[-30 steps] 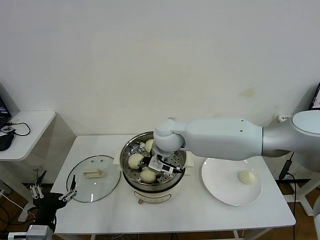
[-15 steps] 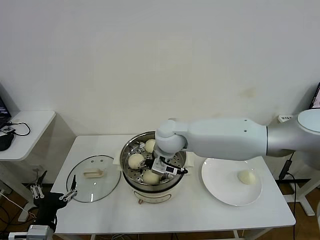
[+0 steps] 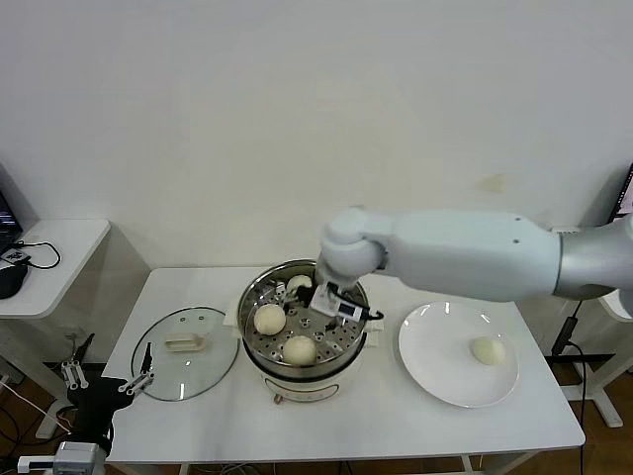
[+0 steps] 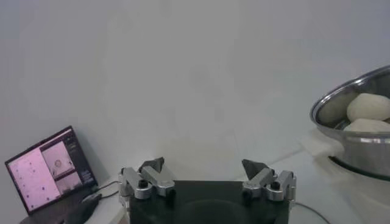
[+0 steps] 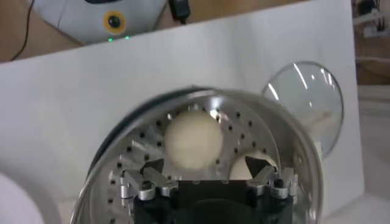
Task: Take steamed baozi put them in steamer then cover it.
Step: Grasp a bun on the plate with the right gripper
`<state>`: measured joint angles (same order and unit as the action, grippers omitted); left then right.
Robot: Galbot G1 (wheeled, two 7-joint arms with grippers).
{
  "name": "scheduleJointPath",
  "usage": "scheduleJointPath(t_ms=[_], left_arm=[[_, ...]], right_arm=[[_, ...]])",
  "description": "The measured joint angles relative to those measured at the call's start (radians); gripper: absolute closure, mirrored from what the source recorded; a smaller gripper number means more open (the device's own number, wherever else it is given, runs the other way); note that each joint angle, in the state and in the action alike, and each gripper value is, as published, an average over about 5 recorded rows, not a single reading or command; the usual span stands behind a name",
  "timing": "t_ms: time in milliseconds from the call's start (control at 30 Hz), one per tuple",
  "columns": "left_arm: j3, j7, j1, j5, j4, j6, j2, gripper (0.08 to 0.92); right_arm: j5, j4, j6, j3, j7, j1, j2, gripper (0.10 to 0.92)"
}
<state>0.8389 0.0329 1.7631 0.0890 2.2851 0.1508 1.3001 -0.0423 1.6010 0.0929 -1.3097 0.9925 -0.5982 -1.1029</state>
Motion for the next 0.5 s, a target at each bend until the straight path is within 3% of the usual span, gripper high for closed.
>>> scheduleJointPath(t_ms=[500], left_arm=[[-0.011, -0.001, -0.007, 0.0, -0.015, 0.002, -0.025, 0.177]], right_arm=[[0.023, 0.035, -0.257, 0.152, 0.071, 0.044, 0.301, 0.203]])
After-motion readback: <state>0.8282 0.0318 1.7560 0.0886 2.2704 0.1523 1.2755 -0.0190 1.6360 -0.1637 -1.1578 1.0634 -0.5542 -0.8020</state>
